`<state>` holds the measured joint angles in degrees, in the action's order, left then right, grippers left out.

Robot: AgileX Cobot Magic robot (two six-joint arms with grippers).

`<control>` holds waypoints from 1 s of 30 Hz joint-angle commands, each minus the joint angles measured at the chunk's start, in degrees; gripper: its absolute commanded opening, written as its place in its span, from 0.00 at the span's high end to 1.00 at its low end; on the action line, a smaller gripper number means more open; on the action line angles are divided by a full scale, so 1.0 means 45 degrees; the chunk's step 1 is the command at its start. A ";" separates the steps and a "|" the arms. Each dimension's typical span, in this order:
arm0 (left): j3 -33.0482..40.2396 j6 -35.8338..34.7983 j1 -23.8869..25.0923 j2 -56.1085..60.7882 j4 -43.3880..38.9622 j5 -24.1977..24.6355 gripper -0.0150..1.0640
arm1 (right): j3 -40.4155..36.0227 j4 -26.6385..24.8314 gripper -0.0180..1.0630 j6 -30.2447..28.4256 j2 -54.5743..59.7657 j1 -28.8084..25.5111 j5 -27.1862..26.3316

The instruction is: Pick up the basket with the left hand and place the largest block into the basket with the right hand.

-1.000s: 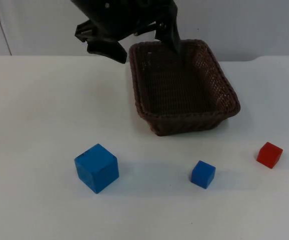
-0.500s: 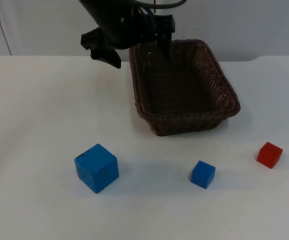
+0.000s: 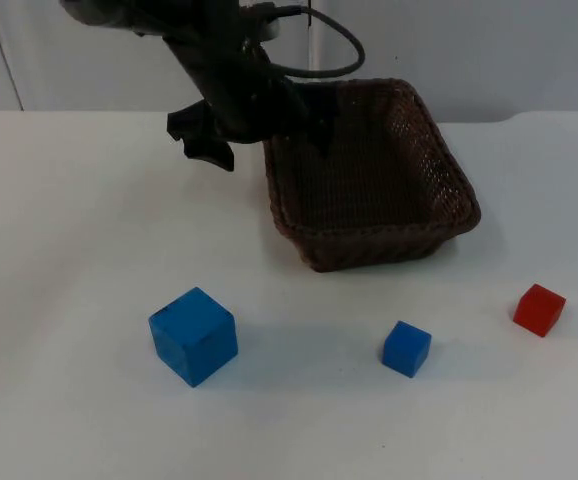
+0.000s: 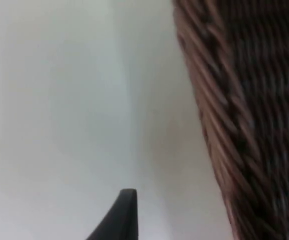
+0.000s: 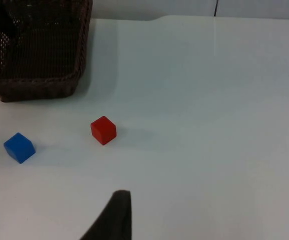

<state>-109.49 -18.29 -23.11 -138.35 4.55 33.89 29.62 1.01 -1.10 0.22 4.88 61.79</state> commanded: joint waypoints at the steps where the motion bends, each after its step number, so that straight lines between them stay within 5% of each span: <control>1: -0.0108 -0.0281 -0.0052 -0.0109 -0.0205 -0.0411 0.04 | -0.0004 -0.0026 0.01 0.0016 -0.0048 -0.0063 0.0013; 19: -0.0108 -0.0443 -0.0052 -0.1168 -0.0557 -0.1468 0.18 | -0.0004 -0.0026 0.01 0.0016 -0.0048 -0.0063 0.0013; 22: -0.0108 -0.0443 -0.0052 -0.1186 -0.0610 -0.1468 0.28 | -0.0004 -0.0026 0.01 0.0016 -0.0048 -0.0063 0.0013; 26: -0.0108 -0.0443 -0.0052 -0.1132 -0.0867 -0.1300 0.59 | -0.0004 -0.0026 0.01 0.0016 -0.0048 -0.0063 0.0013; 27: -0.0108 -0.0443 -0.0052 -0.1132 -0.0867 -0.1300 0.59 | -0.0004 -0.0026 0.01 0.0016 -0.0048 -0.0063 0.0013; 30: -0.0108 -0.0443 -0.0052 -0.1103 -0.0923 -0.1268 0.91 | -0.0004 -0.0026 0.01 0.0016 -0.0048 -0.0063 0.0013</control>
<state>-109.87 -20.17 -23.22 -143.46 1.36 27.59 29.62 1.01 -1.10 0.22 4.88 61.79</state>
